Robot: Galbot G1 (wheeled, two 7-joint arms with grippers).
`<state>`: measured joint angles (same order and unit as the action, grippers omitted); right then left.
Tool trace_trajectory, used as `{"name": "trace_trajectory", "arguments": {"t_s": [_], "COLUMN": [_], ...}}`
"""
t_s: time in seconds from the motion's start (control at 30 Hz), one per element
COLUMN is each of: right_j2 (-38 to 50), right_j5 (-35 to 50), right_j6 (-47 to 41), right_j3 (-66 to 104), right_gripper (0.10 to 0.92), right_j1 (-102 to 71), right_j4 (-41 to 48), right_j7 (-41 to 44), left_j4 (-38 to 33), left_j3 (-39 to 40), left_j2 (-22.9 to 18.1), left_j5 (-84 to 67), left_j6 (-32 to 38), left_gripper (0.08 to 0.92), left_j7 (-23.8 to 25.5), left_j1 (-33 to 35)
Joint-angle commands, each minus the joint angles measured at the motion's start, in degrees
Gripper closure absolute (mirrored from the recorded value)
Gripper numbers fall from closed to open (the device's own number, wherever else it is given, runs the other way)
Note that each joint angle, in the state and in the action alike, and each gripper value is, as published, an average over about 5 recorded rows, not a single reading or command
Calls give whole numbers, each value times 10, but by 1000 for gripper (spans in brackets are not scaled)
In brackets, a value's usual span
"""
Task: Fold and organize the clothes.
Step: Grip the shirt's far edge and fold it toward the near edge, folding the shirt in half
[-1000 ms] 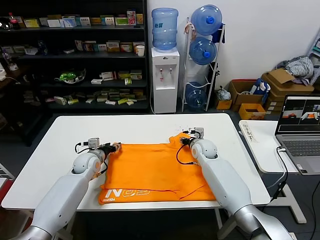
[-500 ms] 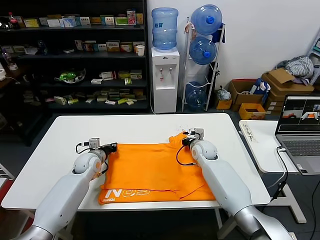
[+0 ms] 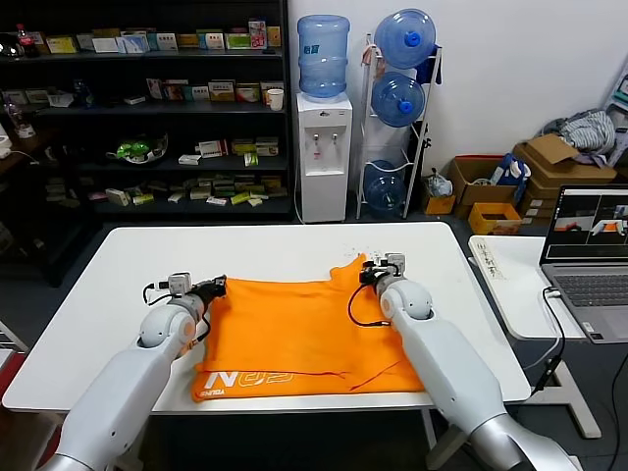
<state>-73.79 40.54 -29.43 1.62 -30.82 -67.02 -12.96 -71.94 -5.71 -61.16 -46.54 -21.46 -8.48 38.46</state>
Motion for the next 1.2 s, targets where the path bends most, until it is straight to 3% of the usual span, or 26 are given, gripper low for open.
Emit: {"name": "trace_trajectory", "arguments": {"t_s": [0.03,0.57,1.2], "right_j2": [60,159,185], "right_j5": [40,82,94], "right_j6": [-2,-25,-34], "right_j3": [12,63,122], "right_gripper": [900,900,900], "right_j1": [-74,-251,-348], "right_j4": [-151,-354,-440], "right_j7": [-19,-64,-78], "left_j4": [-124,-319,-391], "left_j3": [-34,-89,-118], "left_j2": [33,87,89], "left_j5": [1,7,20], "left_j6": [13,3,4], "left_gripper": [907,907,907], "left_j7": [-11,-56,-82], "left_j1": [79,255,346]}}
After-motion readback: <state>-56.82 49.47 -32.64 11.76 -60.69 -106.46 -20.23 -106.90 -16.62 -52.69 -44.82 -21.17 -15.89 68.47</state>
